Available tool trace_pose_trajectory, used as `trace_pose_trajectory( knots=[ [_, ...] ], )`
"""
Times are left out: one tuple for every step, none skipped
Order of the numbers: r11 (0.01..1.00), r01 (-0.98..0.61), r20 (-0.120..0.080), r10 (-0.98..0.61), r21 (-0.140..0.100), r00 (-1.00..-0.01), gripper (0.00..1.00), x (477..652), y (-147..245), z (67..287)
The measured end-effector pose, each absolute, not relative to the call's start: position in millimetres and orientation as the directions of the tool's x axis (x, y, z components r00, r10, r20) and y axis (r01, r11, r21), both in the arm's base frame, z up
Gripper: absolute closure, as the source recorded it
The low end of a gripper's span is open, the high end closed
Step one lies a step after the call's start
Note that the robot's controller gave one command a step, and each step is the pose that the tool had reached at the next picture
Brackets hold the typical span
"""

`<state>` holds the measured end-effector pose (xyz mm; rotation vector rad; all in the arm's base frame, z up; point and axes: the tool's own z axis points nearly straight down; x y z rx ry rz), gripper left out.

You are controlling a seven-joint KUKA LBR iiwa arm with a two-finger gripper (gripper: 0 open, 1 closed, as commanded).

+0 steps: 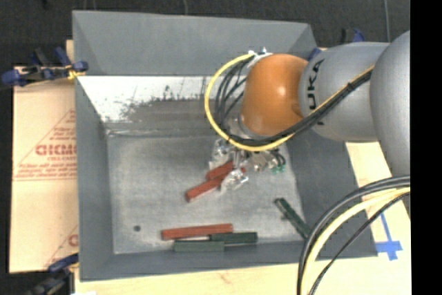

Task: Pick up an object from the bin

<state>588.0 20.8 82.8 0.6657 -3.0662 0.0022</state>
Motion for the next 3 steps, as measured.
trace_pose_trajectory(
  knots=[
    [0.907,-0.421,0.005,-0.421,0.003,-0.907,1.0,581.3,14,118],
    [0.91,-0.415,-0.008,-0.415,-0.005,-0.91,1.0,590.4,15,153],
    [0.91,-0.415,-0.008,-0.415,-0.004,-0.91,1.0,591.8,16,154]
  ],
)
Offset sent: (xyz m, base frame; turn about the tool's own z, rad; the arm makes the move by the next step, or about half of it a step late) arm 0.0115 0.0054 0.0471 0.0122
